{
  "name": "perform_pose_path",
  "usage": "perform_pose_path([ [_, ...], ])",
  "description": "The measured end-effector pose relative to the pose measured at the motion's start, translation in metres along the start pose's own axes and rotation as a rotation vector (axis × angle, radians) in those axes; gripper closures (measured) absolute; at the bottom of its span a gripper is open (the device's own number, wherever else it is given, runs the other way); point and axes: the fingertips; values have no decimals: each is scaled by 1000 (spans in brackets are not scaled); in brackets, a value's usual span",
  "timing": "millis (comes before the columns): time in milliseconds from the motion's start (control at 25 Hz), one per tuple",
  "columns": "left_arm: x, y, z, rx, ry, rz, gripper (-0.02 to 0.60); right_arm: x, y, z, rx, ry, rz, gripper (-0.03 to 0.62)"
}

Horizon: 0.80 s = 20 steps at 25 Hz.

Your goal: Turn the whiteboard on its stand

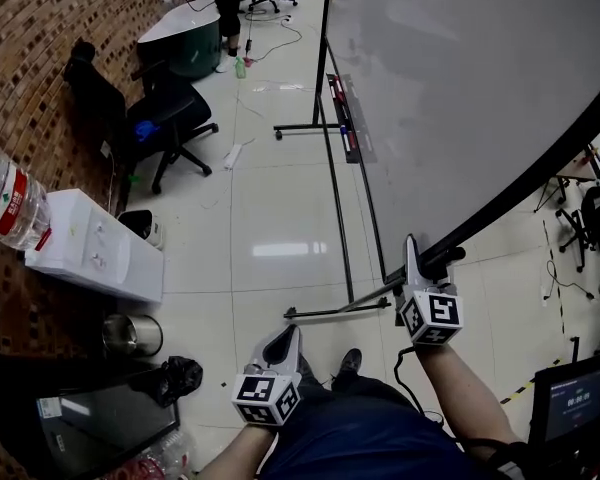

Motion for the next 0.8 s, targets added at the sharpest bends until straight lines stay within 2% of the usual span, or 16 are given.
perform_pose_path([
  [240,13,3,-6,9,-31,1,575,-9,16,2,-1,-4,-8,494],
  [520,44,13,0,28,-55,-50,575,-18,30,4,-22,14,-24,487],
  [800,75,50,40,-3,-71,-139,575,-21,62,2,-9,4,-56,471],
])
Point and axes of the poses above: the fingertips, and each gripper's own axes: y backward along the fingers, x to its right, z out of its underside, and after that the axes turned 1 degree about -x, right-handed
